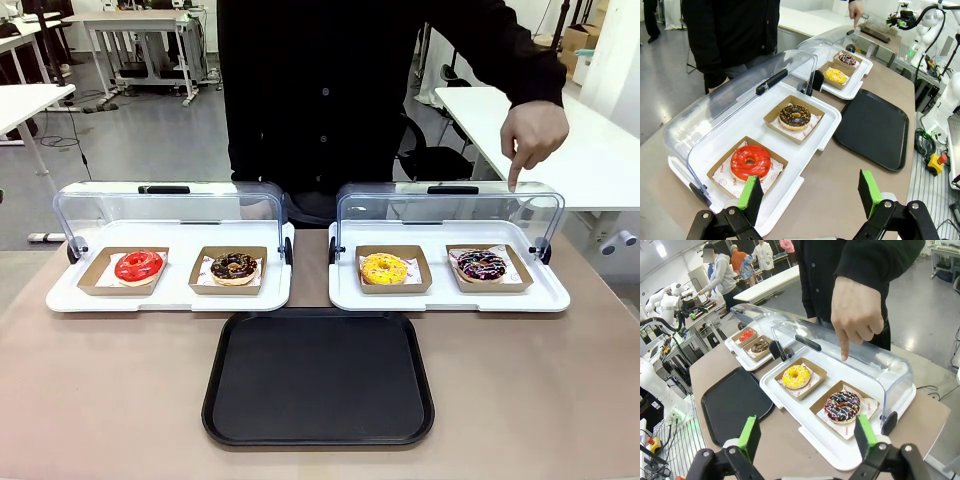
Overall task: Move the fourth donut from the left to the tray.
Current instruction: Pick up the Paper togo box containing the Donut indicated by the person and place it on the Handle tray.
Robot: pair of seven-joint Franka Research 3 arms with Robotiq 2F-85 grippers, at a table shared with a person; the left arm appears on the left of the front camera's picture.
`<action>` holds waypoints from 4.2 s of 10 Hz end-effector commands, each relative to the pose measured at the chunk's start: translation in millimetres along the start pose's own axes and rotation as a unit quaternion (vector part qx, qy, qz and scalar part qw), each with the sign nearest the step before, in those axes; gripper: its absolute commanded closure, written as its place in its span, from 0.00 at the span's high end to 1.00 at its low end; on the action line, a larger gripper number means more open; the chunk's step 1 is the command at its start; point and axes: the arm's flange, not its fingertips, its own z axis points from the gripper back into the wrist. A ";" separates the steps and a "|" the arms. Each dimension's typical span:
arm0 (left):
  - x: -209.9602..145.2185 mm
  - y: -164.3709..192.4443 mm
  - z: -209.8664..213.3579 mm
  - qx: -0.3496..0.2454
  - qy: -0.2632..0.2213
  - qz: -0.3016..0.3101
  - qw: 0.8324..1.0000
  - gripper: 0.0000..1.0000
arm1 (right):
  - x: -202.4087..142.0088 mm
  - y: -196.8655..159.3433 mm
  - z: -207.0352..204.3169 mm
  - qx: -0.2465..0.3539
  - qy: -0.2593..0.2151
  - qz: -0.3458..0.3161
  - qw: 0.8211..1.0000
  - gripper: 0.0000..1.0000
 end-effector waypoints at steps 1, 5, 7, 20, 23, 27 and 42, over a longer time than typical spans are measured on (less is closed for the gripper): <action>0.0 -1.3 0.9 -0.004 -0.005 -0.009 1.000 1.00 | 2.6 -2.6 -1.2 0.001 -0.016 0.013 1.000 1.00; 0.0 -1.3 0.9 -0.004 -0.005 -0.009 1.000 1.00 | 2.6 -2.6 -1.2 0.001 -0.016 0.013 1.000 1.00; 0.0 -1.3 0.9 -0.004 -0.005 -0.009 1.000 1.00 | 2.6 -2.6 -1.2 0.001 -0.016 0.013 1.000 1.00; 0.0 -1.3 0.9 -0.004 -0.005 -0.009 1.000 1.00 | 41.3 -2.6 -78.9 0.005 0.155 0.129 0.979 1.00; 0.0 -1.3 0.9 -0.004 -0.005 -0.009 1.000 1.00 | 24.5 30.1 -111.8 0.027 0.255 0.260 0.931 1.00; 0.0 -1.3 0.9 -0.004 -0.005 -0.009 1.000 1.00 | -6.3 51.6 -152.1 0.028 0.347 0.378 0.858 1.00; 0.0 -1.3 0.9 -0.004 -0.005 -0.009 1.000 1.00 | -52.4 26.5 -207.6 -0.026 0.407 0.414 0.814 1.00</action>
